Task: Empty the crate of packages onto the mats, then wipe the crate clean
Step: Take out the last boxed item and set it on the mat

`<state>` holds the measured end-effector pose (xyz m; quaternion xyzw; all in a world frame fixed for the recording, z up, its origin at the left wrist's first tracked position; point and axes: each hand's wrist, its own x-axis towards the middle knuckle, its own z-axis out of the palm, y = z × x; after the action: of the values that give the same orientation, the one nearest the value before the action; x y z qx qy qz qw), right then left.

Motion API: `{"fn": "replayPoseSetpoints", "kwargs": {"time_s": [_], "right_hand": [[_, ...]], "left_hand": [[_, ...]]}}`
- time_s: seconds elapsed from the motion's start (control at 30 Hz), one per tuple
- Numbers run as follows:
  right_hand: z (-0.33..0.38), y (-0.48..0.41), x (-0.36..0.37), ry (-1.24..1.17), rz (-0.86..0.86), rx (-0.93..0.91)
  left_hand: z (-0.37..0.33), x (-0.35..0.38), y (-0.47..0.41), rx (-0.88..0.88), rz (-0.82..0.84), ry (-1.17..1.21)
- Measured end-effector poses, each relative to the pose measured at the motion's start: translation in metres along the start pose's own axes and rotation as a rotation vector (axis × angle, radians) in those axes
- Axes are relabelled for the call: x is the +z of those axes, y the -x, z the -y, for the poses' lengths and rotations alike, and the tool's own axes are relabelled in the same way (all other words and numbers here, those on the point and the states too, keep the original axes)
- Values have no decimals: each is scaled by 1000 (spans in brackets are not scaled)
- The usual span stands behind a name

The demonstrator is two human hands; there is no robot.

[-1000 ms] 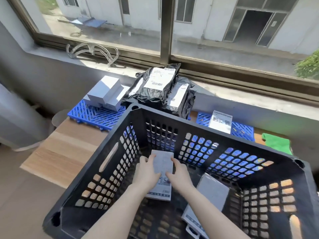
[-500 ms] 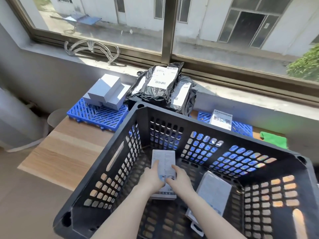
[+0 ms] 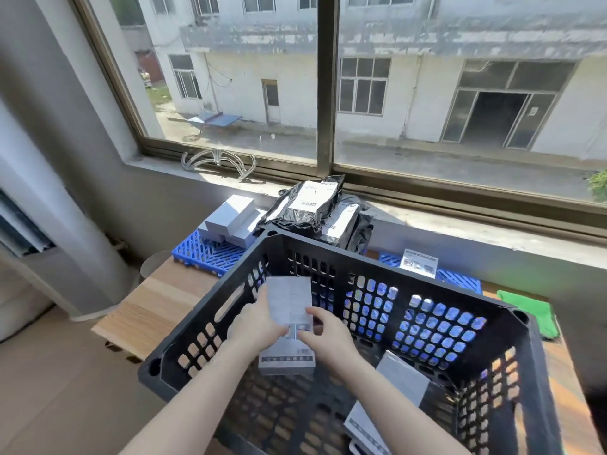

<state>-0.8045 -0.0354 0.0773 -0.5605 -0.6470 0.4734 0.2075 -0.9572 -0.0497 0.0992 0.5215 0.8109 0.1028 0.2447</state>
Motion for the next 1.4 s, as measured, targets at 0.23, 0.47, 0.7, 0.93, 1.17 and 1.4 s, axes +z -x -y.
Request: {"fn": "replayPoseSetpoints", "kwargs": {"time_s": [0.23,0.47,0.7,0.93,1.17,1.4], "right_hand": [[32,36,-45,-152,-75,-249],[54,68,-103,-236,-247,-379],[44,64,-186,-239,-431,-369],[26,25,-249,-194,-584,-263],[-15,-37,-292,-156,-587,-115],[-78,-101,-299,-192,-448,67]], "left_hand": [[-39,-37,57,77,-314,17],[-97,-61,95,340,-489,263],[-175,-49,68,579,-412,363],[-250,-38,10,680,-238,395],[-300,5,-72,722,-38,406],[-309,66,-150,698,126,254]]}}
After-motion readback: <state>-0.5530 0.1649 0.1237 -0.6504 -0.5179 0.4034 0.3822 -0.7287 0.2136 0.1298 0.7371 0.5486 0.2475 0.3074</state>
